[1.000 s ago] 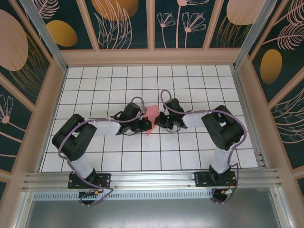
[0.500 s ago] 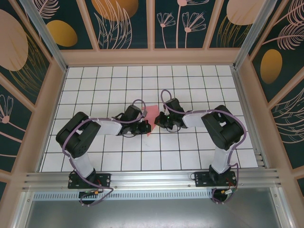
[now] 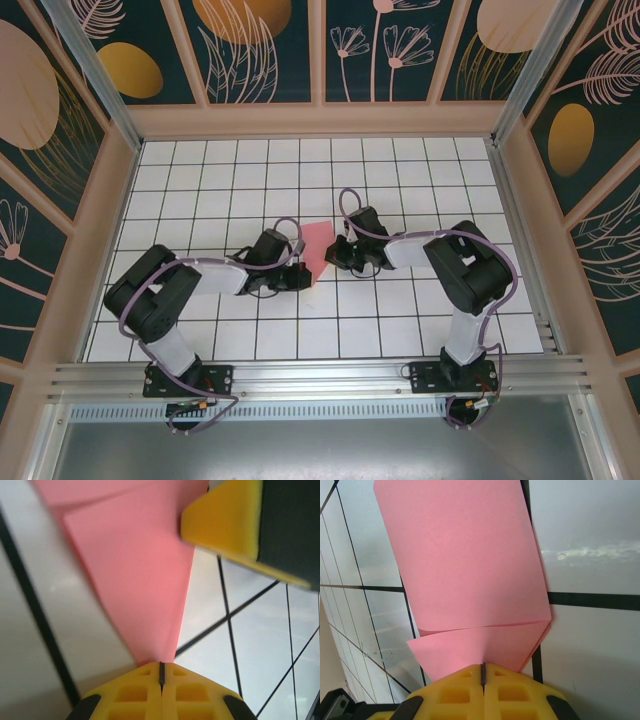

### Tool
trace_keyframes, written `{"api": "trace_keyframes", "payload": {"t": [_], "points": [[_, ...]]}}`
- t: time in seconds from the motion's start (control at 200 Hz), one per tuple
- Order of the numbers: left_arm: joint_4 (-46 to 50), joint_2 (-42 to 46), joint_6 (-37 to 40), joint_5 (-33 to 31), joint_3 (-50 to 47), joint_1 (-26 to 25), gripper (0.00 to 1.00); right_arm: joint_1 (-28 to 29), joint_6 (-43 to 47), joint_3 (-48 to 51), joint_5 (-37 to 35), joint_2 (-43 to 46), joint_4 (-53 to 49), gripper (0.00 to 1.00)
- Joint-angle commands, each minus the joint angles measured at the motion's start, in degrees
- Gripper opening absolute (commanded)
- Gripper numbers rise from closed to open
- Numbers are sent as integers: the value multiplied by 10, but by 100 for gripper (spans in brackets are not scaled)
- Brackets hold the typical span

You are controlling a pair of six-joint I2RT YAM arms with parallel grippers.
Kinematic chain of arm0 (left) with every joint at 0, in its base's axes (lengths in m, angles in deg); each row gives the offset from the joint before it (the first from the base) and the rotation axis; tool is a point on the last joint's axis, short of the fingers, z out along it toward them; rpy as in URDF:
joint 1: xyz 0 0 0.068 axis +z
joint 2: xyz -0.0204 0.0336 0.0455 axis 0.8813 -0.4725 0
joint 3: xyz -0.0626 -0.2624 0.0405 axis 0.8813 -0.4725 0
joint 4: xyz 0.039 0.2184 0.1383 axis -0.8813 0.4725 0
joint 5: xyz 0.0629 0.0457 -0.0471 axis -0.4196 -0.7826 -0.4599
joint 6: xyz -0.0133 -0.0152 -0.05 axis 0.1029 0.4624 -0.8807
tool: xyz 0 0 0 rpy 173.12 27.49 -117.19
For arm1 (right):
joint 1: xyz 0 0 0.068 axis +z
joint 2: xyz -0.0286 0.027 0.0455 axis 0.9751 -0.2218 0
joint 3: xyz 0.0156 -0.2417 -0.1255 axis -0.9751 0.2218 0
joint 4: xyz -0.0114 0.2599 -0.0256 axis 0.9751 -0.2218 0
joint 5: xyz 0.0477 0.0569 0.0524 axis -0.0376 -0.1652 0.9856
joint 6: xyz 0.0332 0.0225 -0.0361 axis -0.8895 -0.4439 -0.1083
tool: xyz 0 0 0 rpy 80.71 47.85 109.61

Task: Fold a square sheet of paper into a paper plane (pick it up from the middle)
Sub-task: Third fold the triangle at the center of the table.

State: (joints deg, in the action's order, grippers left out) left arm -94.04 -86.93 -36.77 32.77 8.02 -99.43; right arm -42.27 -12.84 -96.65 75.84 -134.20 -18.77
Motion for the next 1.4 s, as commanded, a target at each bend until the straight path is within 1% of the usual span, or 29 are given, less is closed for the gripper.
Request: {"api": "trace_keyframes", "payload": {"t": [0.0,0.2,0.29,0.365,0.5,0.646,0.836,1.106,1.396], "points": [[84,31,10,-9,-21,-4,3,-2,-2,18,-42,-42,-66,0],[49,91,-2,-30,18,-5,3,-4,-4,20,-45,-42,-66,0],[22,101,-8,-36,23,-5,4,-4,-6,20,-46,-42,-66,0],[8,79,-14,-21,35,-5,4,-4,-6,20,-44,-44,-65,0],[12,30,-13,-12,61,-5,4,-4,-6,19,-42,-46,-65,0],[12,-17,-11,15,89,-5,3,-4,-6,20,-41,-43,-67,0],[9,-66,-4,26,109,-5,1,-4,-4,18,-39,-46,-68,0],[34,-92,20,25,91,-5,1,-5,-3,18,-39,-48,-71,0],[56,-72,45,37,30,-5,0,-7,1,20,-44,-47,-81,0]]}}
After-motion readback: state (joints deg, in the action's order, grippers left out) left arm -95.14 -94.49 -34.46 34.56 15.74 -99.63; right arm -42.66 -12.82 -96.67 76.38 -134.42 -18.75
